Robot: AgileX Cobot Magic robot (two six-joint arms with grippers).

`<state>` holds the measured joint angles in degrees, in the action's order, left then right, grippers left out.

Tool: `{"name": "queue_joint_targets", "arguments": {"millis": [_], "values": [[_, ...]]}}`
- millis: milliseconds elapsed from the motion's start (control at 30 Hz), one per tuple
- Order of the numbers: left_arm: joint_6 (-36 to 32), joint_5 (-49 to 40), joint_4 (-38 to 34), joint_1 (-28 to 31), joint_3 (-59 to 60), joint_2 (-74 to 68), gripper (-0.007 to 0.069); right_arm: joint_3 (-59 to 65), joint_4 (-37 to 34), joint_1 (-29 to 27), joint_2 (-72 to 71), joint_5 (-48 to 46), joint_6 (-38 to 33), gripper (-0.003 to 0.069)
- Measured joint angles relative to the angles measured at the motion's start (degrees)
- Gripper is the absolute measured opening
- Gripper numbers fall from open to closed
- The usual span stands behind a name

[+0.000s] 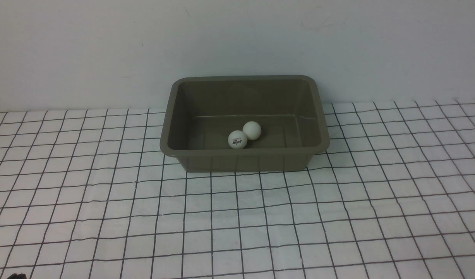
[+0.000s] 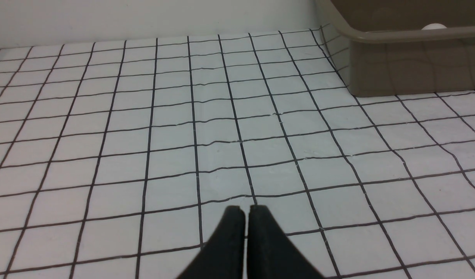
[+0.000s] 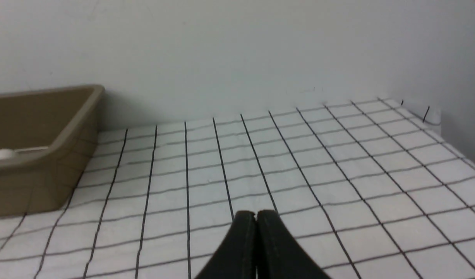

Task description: Put the table tennis balls into the box on the white checkered tablecloth.

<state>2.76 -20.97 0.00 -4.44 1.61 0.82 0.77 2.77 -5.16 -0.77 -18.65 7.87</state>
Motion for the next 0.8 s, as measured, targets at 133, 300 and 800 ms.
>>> {"name": "queue_joint_targets", "arguments": {"millis": [133,300,800], "values": [[0.00,0.00,0.00,0.00,0.00,0.00,-0.0004,0.87,0.25,2.15,0.00,0.00,0.00,-0.0018],[0.00,0.00,0.00,0.00,0.00,0.00,-0.0004,0.81,0.52,3.60,0.00,-1.53,0.00,-0.0018],[0.00,0.00,0.00,0.00,0.00,0.00,-0.0004,0.75,0.86,3.66,0.00,-2.15,0.00,-0.0018]]}}
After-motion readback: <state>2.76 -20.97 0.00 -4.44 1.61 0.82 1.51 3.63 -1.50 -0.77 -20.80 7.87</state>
